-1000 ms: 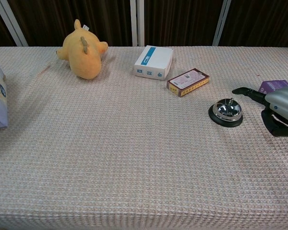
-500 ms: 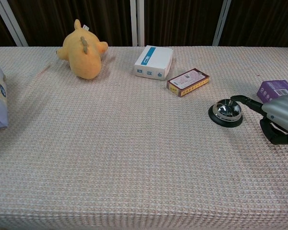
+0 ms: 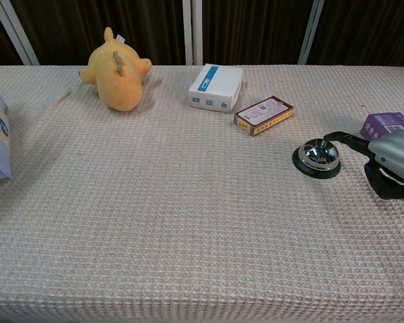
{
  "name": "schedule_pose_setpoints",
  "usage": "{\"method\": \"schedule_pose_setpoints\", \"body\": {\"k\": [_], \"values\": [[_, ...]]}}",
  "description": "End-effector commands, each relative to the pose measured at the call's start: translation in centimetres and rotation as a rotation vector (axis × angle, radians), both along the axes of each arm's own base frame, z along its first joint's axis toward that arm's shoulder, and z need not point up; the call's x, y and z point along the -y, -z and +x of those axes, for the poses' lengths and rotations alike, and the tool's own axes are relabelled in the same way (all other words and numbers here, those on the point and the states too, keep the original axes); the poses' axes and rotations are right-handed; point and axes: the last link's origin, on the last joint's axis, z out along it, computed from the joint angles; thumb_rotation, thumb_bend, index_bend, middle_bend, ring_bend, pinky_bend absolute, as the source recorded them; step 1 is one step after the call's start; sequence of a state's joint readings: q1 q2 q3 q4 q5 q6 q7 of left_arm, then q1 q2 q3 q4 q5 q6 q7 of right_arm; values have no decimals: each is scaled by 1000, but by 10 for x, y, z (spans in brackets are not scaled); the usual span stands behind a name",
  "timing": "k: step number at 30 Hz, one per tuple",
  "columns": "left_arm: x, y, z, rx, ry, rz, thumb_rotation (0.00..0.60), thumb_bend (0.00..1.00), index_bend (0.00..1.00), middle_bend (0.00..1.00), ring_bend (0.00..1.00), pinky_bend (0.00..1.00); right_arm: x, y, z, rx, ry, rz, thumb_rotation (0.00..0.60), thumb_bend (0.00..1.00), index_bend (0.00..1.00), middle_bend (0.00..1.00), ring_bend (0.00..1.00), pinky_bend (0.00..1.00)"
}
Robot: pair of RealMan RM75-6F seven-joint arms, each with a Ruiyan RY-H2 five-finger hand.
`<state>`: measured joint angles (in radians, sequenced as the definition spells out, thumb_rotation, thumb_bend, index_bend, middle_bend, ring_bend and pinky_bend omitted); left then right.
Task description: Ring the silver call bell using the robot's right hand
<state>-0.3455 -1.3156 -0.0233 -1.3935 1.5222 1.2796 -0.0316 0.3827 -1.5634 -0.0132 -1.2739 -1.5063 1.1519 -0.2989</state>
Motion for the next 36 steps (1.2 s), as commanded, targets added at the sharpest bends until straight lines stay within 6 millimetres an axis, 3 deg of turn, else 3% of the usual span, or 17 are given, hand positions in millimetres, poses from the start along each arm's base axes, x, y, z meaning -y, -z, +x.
{"method": "schedule_pose_setpoints", "body": {"k": [1, 14, 29, 36], "values": [[0, 0, -1, 2, -5, -2, 579, 69, 114, 114, 52, 223, -1, 5, -6, -29, 27, 26, 600, 783, 0, 844, 800, 820], [0, 1, 2, 5, 8, 0, 579, 69, 113, 114, 52, 223, 1, -13, 17, 117, -76, -67, 600, 782, 0, 847, 803, 820], [0, 2, 0, 4, -3, -7, 581, 69, 114, 114, 52, 223, -1, 9, -6, -29, 22, 32, 600, 779, 0, 851, 806, 820], [1, -1, 2, 4, 7, 0, 580, 69, 113, 114, 52, 223, 0, -4, 6, 39, -12, -23, 600, 778, 0, 852, 807, 820]]}}
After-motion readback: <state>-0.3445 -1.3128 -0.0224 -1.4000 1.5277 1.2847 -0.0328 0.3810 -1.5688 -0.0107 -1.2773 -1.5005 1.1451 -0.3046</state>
